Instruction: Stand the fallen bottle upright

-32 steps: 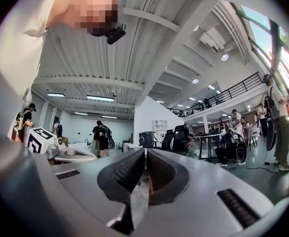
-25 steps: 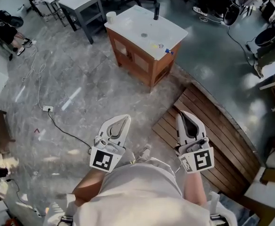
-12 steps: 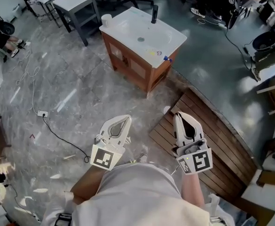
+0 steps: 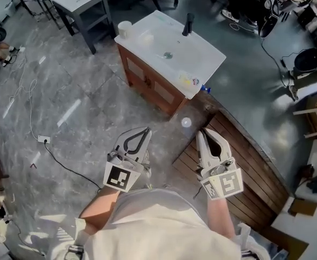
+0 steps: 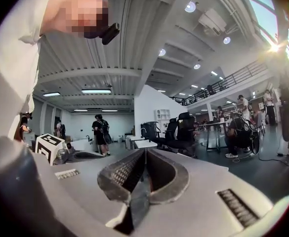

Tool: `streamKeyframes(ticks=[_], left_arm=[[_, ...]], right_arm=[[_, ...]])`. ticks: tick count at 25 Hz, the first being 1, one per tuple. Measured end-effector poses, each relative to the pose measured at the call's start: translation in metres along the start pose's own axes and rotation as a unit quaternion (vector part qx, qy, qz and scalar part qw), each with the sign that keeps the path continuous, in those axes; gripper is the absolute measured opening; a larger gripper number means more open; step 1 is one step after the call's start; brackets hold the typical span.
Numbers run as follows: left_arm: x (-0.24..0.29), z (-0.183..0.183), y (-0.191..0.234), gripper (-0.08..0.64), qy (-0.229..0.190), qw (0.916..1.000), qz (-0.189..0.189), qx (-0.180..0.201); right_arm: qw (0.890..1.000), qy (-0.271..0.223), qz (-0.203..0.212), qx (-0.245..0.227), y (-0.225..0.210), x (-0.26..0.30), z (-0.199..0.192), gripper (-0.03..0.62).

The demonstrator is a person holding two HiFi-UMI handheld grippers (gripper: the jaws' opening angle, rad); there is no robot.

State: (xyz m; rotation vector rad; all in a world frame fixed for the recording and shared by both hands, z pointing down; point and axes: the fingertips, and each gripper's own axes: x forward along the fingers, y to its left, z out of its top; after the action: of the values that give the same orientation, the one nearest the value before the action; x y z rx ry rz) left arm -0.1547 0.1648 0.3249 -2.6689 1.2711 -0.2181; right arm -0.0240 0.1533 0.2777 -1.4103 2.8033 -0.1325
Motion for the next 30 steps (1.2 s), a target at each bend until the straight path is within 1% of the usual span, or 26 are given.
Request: streamKeyframes(ticks=[5, 7, 9, 12, 16, 20, 22, 26, 30], left_arm=[[0.012, -0.012, 0.056, 0.017, -0.011, 0.9998, -0.008, -0.015], [0.019, -0.013, 0.068, 0.017, -0.014, 0.9997, -0.013, -0.015], [0.027, -0.013, 0.073, 0.017, -0.019, 0.9993, -0.018, -0.027], [0.043, -0.018, 0.072, 0.018, -0.017, 0.9984, -0.035, -0.041], [0.066, -0.021, 0.062, 0.017, -0.013, 0.997, -0.067, -0.037], [0.091, -0.023, 0.057, 0.017, -0.009, 0.9961, -0.081, -0.035], [0.108, -0.024, 0.056, 0.017, 0.0, 0.9965, -0.079, -0.029], [0.145, -0.02, 0.058, 0.018, 0.024, 0.9985, -0.049, 0.009], [0.179, -0.028, 0.049, 0.018, 0.042, 0.9973, -0.056, 0.023]], right_arm=[[1.0, 0.016, 0.001, -0.015, 0.015, 0.05, 0.006, 0.041], [1.0, 0.018, -0.008, -0.015, 0.014, 0.062, 0.009, 0.041], [1.0, 0.015, -0.021, -0.009, 0.01, 0.069, 0.012, 0.041], [0.999, 0.013, -0.038, -0.007, -0.003, 0.075, 0.015, 0.041], [0.998, 0.014, -0.067, -0.001, -0.029, 0.073, 0.011, 0.041], [0.997, 0.007, -0.083, -0.001, -0.055, 0.069, 0.013, 0.041], [0.996, 0.005, -0.084, -0.006, -0.073, 0.066, 0.012, 0.041], [0.995, -0.006, -0.096, -0.003, -0.114, 0.064, 0.02, 0.041], [0.994, -0.014, -0.107, 0.007, -0.153, 0.064, 0.02, 0.041]])
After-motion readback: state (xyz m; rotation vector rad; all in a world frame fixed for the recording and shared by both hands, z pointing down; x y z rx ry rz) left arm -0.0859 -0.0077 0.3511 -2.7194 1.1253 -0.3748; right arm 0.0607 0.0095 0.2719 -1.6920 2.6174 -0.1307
